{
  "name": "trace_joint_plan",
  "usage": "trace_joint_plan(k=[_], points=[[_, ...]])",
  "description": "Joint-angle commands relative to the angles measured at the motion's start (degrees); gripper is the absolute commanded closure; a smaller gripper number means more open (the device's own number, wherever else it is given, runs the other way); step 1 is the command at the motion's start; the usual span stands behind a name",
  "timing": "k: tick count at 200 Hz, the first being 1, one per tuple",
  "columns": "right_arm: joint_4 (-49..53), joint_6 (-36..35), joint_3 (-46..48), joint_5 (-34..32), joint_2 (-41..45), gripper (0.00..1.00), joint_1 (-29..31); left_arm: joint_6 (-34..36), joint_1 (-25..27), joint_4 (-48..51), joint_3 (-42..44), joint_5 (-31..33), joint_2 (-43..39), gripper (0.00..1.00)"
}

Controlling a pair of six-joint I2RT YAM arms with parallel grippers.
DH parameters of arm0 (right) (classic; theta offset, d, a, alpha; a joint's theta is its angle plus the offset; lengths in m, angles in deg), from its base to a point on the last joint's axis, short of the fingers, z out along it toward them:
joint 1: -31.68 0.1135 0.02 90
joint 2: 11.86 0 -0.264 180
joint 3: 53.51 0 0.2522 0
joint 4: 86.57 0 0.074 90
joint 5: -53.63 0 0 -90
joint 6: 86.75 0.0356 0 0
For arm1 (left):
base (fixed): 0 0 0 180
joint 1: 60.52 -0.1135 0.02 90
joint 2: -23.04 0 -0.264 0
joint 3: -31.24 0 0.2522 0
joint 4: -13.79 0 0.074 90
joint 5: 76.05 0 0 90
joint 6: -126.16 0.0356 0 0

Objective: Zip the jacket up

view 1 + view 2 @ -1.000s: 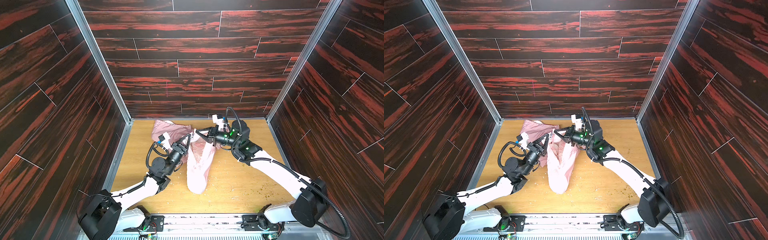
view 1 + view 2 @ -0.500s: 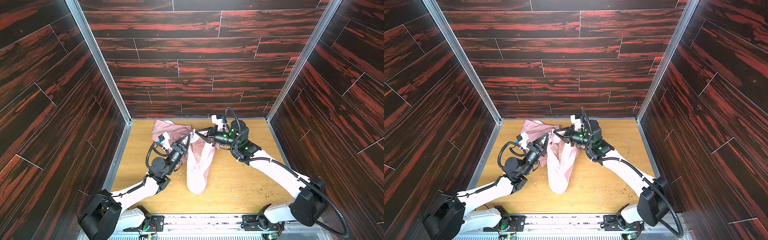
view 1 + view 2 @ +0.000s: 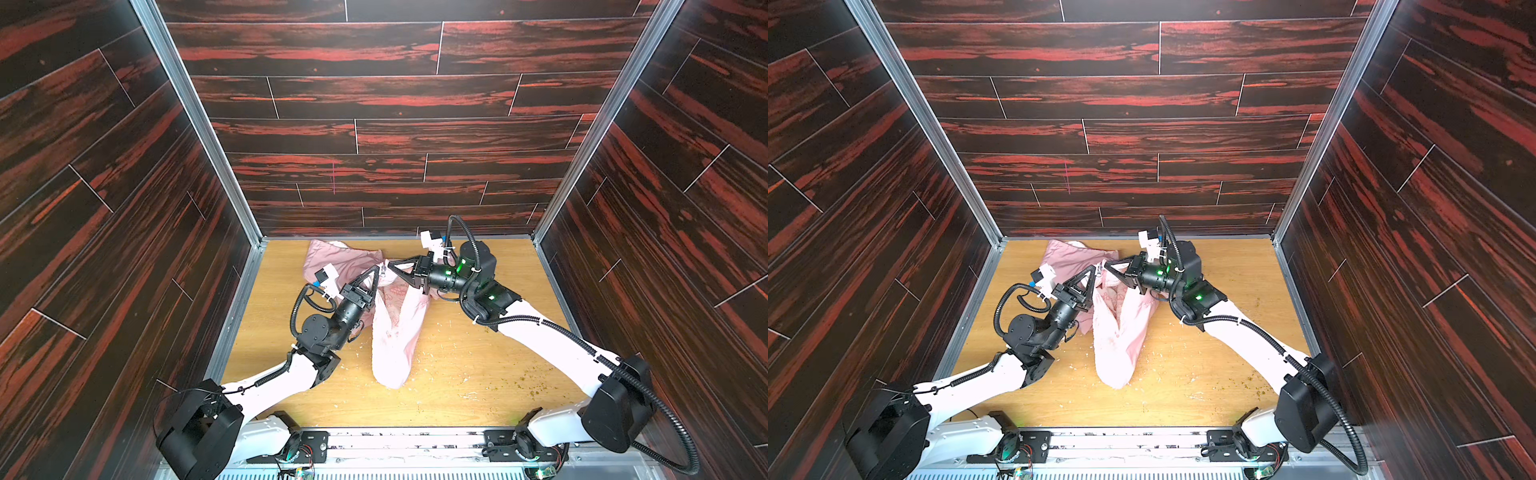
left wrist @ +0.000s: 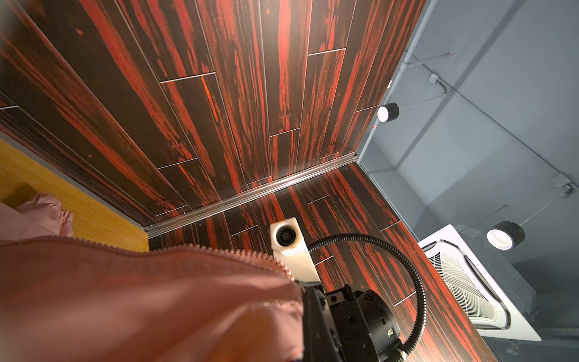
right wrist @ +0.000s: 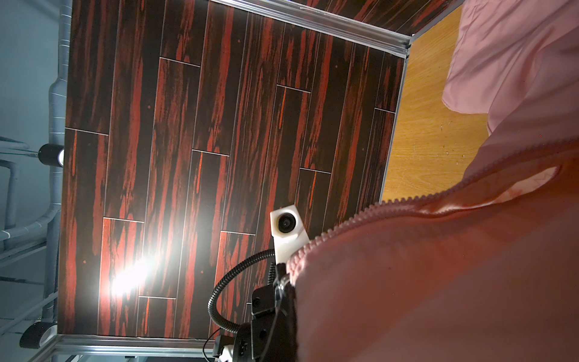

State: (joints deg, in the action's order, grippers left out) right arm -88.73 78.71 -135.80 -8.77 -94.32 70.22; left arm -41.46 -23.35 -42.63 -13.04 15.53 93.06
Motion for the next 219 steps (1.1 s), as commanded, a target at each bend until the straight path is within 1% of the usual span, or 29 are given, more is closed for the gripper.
trace_joint_plan(k=[1,92,126,191,219], points=[[-2.0,0.5,-2.0,1.4,-0.9,1.0,0.9,-0.2,-0.2,-3.4,0.1,0.0,-1.9,1.0],[-1.6,-0.1,0.4,2.2,1.0,1.0,1.6,-1.5,-0.3,-3.3,0.4,1.3,-2.3,1.0],[-1.3,-0.6,1.2,2.4,1.5,1.0,1.7,-2.7,-0.6,-1.7,0.2,1.6,-2.8,1.0],[-0.2,-2.1,3.0,2.6,3.4,1.0,1.9,-7.6,-1.9,0.0,0.2,1.8,-2.8,1.0],[-0.2,-2.5,3.2,2.7,4.0,1.0,1.9,-10.2,-2.4,0.0,0.8,2.8,-2.3,1.0]])
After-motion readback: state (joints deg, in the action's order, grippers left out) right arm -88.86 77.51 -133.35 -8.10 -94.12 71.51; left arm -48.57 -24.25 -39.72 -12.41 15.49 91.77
